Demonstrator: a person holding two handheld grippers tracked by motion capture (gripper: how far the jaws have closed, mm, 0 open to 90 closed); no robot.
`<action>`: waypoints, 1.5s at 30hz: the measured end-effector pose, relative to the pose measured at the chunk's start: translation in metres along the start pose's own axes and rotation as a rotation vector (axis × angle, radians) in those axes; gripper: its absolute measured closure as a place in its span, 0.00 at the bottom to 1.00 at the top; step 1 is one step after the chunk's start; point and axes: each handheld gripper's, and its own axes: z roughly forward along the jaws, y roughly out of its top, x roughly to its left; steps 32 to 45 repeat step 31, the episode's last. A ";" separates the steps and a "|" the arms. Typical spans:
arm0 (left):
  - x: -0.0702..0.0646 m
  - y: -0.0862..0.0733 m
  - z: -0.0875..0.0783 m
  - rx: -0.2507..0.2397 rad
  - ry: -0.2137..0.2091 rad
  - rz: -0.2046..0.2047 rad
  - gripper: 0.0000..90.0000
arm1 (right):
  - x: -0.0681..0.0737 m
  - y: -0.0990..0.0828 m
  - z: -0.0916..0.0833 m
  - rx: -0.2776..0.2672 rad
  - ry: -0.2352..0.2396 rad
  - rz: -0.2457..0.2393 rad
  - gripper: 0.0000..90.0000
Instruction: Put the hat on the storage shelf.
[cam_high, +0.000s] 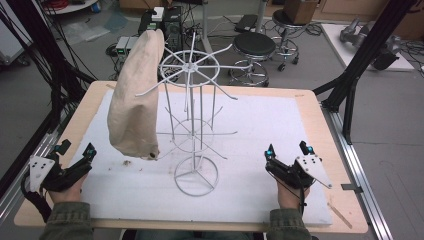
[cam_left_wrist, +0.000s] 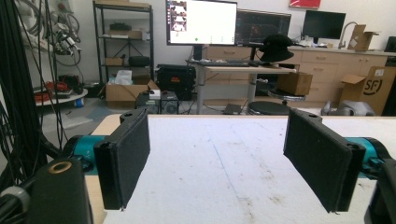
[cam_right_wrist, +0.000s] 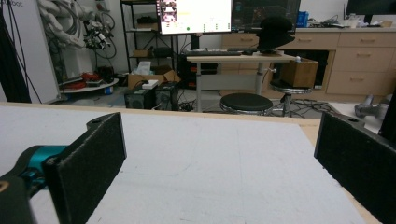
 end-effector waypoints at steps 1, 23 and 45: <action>0.000 0.000 0.000 -0.002 0.000 -0.002 0.26 | 0.000 0.000 0.000 0.001 0.002 0.003 0.01; 0.004 -0.003 -0.002 0.015 -0.019 -0.022 0.27 | 0.000 0.000 0.000 0.009 0.005 0.012 0.01; 0.005 -0.004 -0.002 0.015 -0.028 -0.028 0.28 | 0.000 0.000 0.000 0.009 0.006 0.008 0.01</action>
